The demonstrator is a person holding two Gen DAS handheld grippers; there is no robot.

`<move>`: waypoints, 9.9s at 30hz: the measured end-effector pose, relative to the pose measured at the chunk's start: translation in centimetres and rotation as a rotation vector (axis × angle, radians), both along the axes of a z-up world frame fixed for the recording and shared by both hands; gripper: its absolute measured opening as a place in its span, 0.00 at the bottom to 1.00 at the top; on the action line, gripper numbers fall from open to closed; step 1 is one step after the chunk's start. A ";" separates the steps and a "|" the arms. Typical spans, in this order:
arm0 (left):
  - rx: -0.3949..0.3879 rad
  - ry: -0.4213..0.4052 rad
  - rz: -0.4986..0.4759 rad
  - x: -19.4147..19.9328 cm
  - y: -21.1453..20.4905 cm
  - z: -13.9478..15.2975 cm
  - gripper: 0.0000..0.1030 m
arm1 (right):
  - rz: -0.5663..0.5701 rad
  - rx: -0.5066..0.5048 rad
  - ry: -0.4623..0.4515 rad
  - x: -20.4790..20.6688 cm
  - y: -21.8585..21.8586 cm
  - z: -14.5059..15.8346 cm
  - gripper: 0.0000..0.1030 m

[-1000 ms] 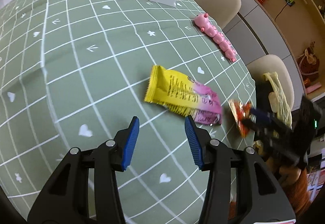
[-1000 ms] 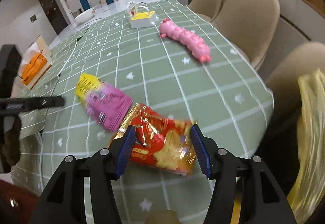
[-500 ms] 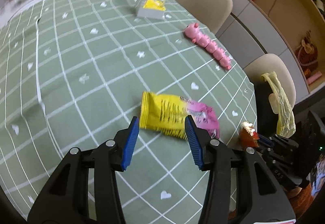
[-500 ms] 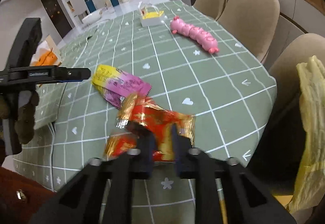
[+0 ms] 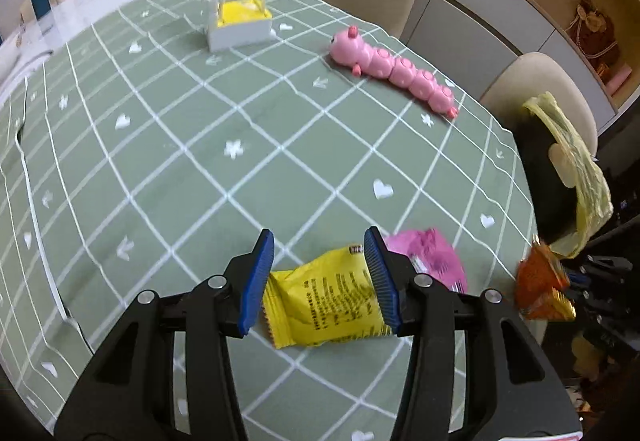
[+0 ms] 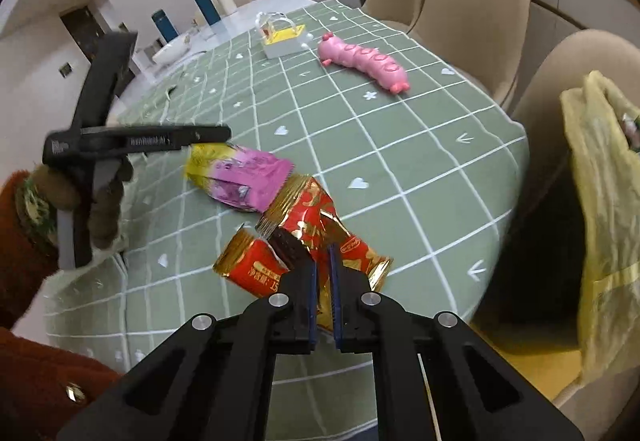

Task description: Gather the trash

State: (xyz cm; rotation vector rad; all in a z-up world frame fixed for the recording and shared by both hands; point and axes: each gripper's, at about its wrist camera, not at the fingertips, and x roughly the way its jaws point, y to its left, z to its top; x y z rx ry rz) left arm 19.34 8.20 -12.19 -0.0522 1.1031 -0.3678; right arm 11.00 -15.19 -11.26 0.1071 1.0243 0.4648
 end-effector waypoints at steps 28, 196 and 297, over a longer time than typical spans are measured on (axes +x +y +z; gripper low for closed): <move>-0.092 0.019 0.096 -4.5 2.9 0.3 0.43 | 0.292 -0.077 -0.073 -4.0 5.7 0.2 0.53; -0.058 -0.278 -0.117 -7.8 -16.6 9.9 0.73 | -0.496 -0.013 -0.137 -6.8 -16.6 7.4 0.49; 0.148 -0.438 -0.118 -20.5 -8.7 13.3 0.79 | -0.554 -0.158 -0.317 -20.5 -5.2 11.1 0.49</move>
